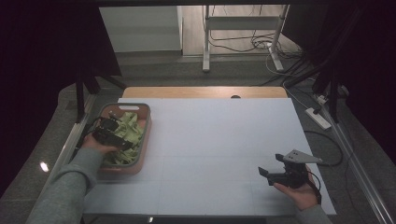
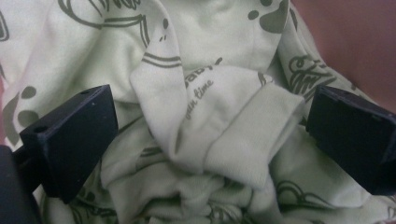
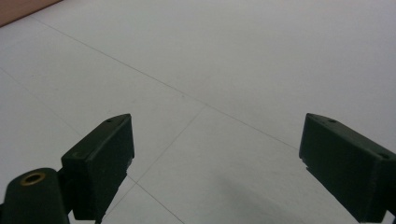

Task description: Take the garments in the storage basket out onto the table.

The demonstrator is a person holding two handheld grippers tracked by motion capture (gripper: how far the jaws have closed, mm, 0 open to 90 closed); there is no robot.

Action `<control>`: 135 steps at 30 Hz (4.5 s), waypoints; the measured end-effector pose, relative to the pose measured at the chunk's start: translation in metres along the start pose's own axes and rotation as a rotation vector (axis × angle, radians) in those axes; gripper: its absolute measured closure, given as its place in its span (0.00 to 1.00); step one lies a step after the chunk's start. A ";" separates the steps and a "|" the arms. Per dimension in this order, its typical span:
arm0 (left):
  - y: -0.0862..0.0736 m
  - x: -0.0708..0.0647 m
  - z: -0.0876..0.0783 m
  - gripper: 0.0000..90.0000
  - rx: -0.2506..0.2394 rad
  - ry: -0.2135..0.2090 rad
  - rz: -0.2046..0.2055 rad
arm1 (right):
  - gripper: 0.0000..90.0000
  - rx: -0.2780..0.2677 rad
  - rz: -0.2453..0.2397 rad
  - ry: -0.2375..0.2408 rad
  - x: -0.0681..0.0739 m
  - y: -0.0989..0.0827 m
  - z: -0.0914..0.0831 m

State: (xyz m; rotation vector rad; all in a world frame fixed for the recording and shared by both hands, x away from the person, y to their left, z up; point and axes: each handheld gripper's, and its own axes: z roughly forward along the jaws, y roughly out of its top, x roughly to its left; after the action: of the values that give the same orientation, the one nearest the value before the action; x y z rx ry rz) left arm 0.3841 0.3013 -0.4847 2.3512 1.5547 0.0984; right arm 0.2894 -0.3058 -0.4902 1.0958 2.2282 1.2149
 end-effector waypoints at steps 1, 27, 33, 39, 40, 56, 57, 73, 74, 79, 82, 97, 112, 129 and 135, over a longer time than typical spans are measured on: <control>0.001 0.000 0.001 0.02 0.008 0.004 0.002 | 0.12 0.000 0.000 0.000 0.000 0.000 0.000; 0.015 -0.005 0.038 0.00 0.151 0.087 0.032 | 0.12 0.007 -0.001 -0.004 -0.001 -0.001 0.001; 0.015 -0.004 0.033 0.13 0.128 0.099 0.009 | 0.12 0.007 -0.001 -0.006 -0.001 0.000 0.001; 0.013 -0.007 0.027 0.42 0.104 0.115 0.034 | 0.12 0.012 -0.002 -0.007 -0.001 0.000 0.001; 0.013 -0.008 0.026 0.46 0.104 0.118 0.037 | 0.12 0.011 -0.001 -0.010 -0.001 -0.001 0.001; 0.009 -0.010 0.019 0.70 0.056 0.127 0.072 | 0.12 0.018 0.010 -0.028 -0.003 -0.001 0.001; 0.009 -0.010 0.019 0.70 0.048 0.125 0.070 | 0.12 0.017 0.010 -0.028 -0.003 -0.001 0.001; 0.007 -0.008 0.016 0.76 0.018 0.083 0.075 | 0.12 0.016 0.010 -0.029 -0.003 -0.001 0.001; 0.007 -0.008 0.015 0.77 0.012 0.080 0.075 | 0.12 0.015 0.009 -0.030 -0.003 -0.001 0.001; 0.003 -0.007 0.002 0.78 -0.044 0.068 0.072 | 0.12 0.015 0.011 -0.030 -0.003 -0.001 0.001; -0.002 -0.007 -0.006 0.78 -0.072 0.065 0.070 | 0.12 0.014 0.011 -0.030 -0.003 -0.001 0.001; -0.021 -0.004 -0.029 0.78 -0.203 0.052 0.035 | 0.13 0.012 0.011 -0.032 -0.002 -0.001 0.001; -0.029 -0.007 -0.044 0.78 -0.309 0.046 0.006 | 0.13 0.011 0.011 -0.033 -0.002 0.000 0.001; -0.039 -0.009 -0.055 0.78 -0.407 0.060 -0.020 | 0.13 0.014 0.008 -0.034 -0.002 0.000 0.001; -0.040 -0.012 -0.058 0.78 -0.435 0.068 -0.018 | 0.12 0.011 0.012 -0.036 -0.002 0.000 0.001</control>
State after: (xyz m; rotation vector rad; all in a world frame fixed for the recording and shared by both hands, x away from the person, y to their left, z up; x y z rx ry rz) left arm 0.3303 0.3183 -0.4405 2.0084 1.4122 0.4676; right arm 0.2911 -0.3072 -0.4908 1.1274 2.2077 1.1795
